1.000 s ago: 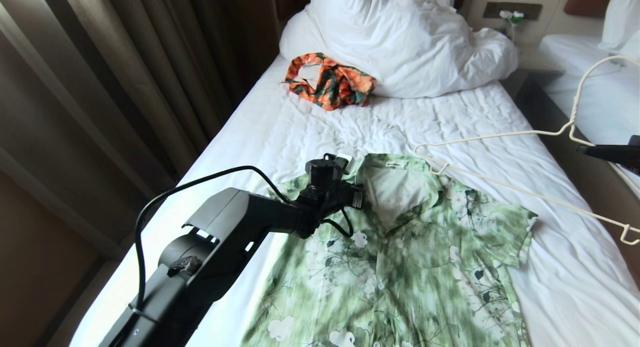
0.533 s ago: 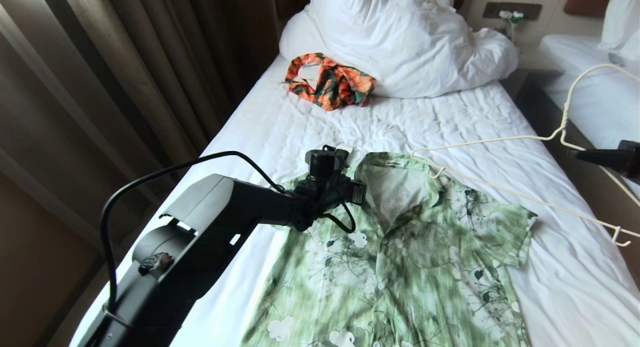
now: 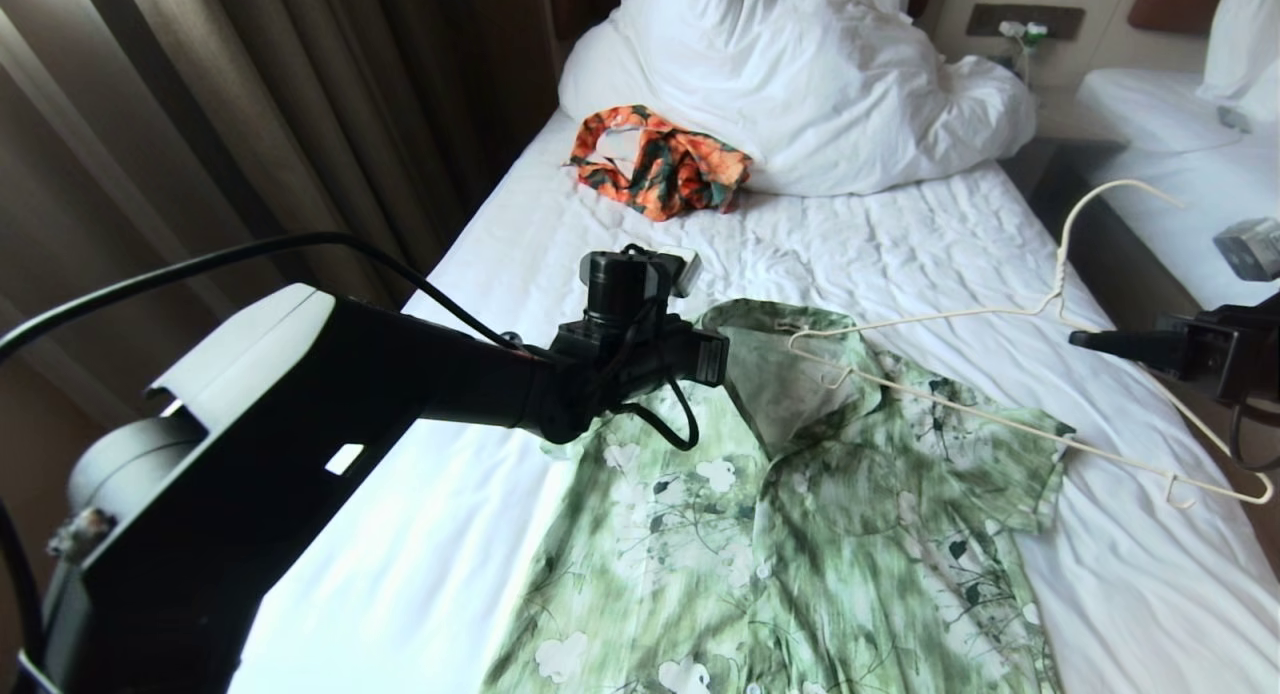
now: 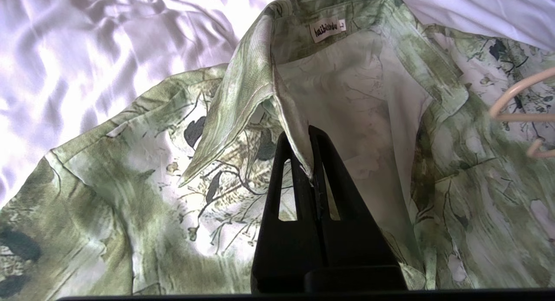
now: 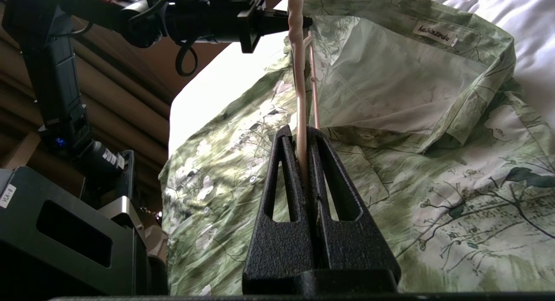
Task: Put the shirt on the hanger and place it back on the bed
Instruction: Hook one side of the shirt onto the hanger
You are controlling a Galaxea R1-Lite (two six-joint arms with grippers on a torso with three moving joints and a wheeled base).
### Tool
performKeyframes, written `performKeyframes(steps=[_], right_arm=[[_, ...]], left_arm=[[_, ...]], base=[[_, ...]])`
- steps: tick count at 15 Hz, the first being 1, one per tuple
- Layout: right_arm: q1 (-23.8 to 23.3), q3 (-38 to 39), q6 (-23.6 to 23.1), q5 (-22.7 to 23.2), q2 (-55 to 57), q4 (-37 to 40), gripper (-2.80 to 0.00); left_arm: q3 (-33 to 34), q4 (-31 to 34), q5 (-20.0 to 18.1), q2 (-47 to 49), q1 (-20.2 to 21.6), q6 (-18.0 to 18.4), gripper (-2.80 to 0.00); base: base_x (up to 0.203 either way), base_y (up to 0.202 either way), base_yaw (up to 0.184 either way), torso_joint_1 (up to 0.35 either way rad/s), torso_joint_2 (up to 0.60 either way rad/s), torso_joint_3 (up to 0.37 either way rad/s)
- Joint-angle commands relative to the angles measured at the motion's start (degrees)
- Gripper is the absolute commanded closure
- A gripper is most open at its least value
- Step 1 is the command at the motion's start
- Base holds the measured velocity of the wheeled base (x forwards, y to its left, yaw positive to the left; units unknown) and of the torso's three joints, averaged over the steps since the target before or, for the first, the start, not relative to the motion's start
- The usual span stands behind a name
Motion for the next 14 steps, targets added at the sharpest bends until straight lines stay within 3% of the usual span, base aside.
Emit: performKeyframes(steps=[1, 14], right_arm=[[0.97, -0.09, -0.09, 0.49, 1.64, 0.0, 0.0], [4.97, 0.5, 0.02, 0.49, 4.72, -1.76, 0.0]], left_arm=[[0.61, 1.06, -0.02, -3.17, -0.28, 0.07, 0.0], [0.2, 7.41, 5.09, -6.2, -11.85, -0.35, 0.0]], base=[[0.0, 0.0, 0.0, 0.0, 0.0, 0.0], [0.0, 0.0, 0.0, 0.0, 0.0, 0.0]])
